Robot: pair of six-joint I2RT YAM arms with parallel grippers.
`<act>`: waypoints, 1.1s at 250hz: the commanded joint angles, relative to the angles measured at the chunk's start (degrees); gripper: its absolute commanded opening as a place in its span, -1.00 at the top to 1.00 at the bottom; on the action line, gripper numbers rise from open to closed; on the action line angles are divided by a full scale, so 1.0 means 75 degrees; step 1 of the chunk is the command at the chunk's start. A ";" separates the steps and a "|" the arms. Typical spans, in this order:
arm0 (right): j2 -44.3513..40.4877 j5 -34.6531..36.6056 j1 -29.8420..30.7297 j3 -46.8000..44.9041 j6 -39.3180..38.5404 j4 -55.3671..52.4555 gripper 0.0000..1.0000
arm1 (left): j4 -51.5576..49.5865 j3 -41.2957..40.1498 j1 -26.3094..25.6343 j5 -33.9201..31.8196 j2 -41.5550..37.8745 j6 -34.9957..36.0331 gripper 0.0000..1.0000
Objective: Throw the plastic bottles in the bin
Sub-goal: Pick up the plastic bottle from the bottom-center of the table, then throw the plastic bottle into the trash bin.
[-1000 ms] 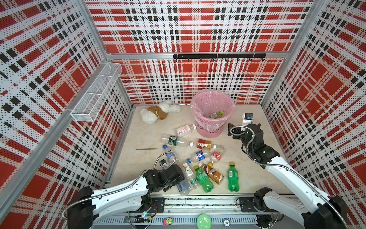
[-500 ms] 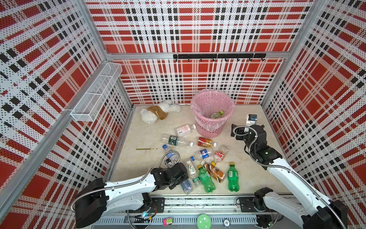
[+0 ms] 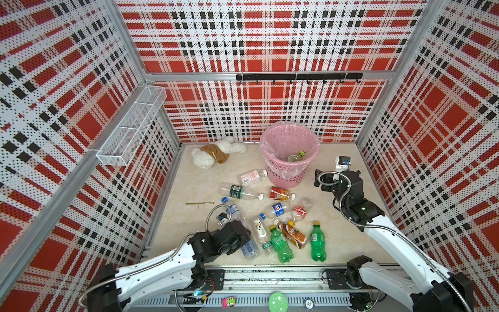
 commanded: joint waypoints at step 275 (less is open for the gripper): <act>-0.2610 0.0312 -0.0343 -0.1076 0.1153 -0.2260 -1.00 | 0.4456 1.0630 0.3510 0.2918 0.8821 0.7589 0.03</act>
